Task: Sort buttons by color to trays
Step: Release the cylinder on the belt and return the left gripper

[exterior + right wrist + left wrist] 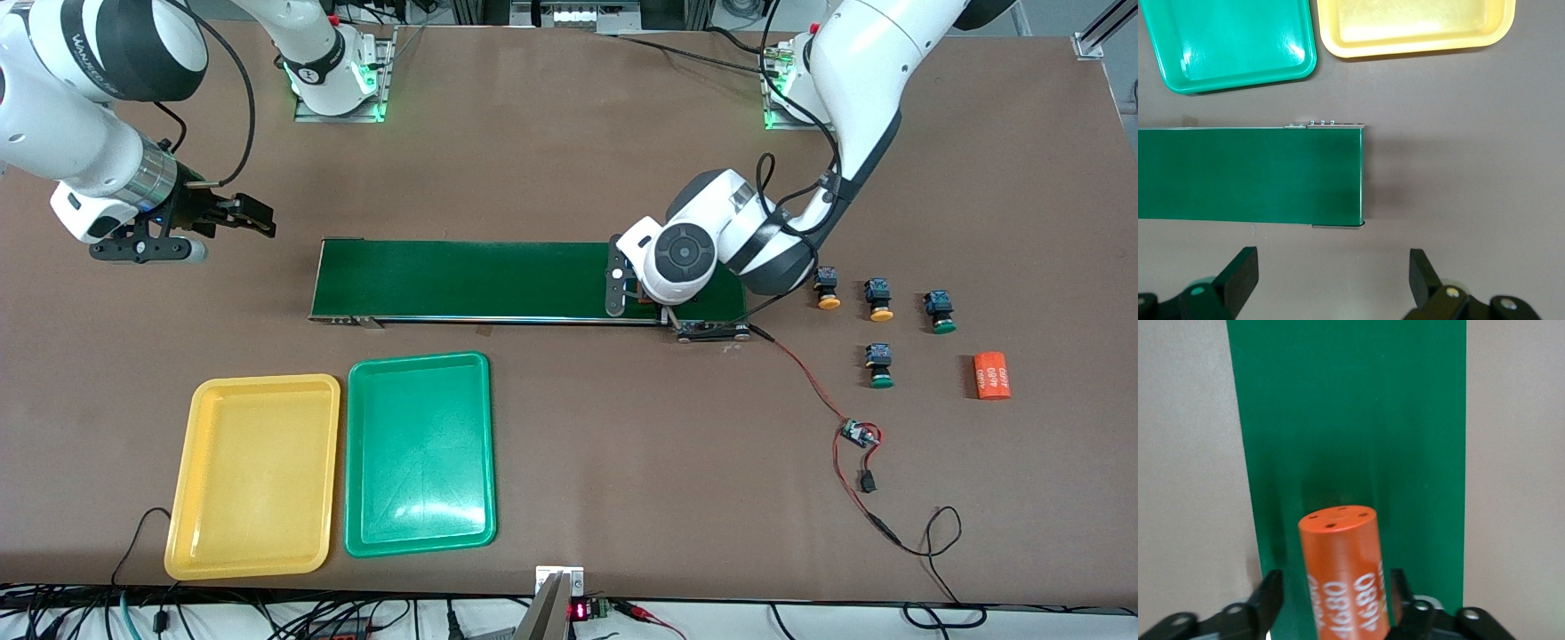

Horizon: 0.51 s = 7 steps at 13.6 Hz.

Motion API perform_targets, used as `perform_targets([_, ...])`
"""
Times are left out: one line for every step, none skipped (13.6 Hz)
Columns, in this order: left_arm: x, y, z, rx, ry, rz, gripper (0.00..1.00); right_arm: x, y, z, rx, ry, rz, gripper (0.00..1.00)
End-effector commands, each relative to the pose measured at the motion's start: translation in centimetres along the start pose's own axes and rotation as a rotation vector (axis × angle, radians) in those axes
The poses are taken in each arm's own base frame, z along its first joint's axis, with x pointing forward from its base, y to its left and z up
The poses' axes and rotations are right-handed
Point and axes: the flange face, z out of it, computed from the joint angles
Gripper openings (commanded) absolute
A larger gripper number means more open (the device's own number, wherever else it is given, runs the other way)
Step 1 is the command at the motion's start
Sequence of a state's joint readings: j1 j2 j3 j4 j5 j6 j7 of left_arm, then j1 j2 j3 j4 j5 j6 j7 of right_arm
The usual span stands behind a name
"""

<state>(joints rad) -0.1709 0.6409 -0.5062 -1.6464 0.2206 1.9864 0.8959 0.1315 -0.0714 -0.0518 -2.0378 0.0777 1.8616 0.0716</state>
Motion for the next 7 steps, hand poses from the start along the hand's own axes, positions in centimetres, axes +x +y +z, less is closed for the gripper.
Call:
perform_targets([-0.3, 0.2, -2.9, 0.058, -0.014, 0.017, 1.0, -0.4, 0.1, -0.4, 0.003, 0.016, 0.003, 1.0])
perform_targets([-0.9, 0.3, -4.1, 0.063, -0.019, 0.005, 1.0, -0.4, 0.1, -0.4, 0.003, 0.016, 0.003, 1.0])
perform_targets([-1.6, 0.5, -5.9, 0.064, -0.033, -0.014, 1.0, -0.4, 0.1, -0.4, 0.003, 0.016, 0.003, 1.0])
perform_targets([-2.1, 0.5, -7.4, 0.057, -0.046, -0.028, 1.0, -0.4, 0.2, -0.4, 0.003, 0.016, 0.005, 1.0])
perform_targets([-3.6, 0.1, -8.6, 0.034, -0.051, -0.073, 1.0, -0.4, 0.2, -0.4, 0.003, 0.014, 0.003, 1.0])
perform_targets([-5.9, -0.4, -10.6, 0.009, -0.055, -0.165, 1.0, -0.4, 0.2, -0.4, 0.003, 0.014, 0.002, 1.0])
perform_targets([-7.5, -0.4, -12.1, 0.003, -0.066, -0.283, 1.0, -0.4, 0.3, -0.4, 0.003, 0.014, 0.003, 1.0])
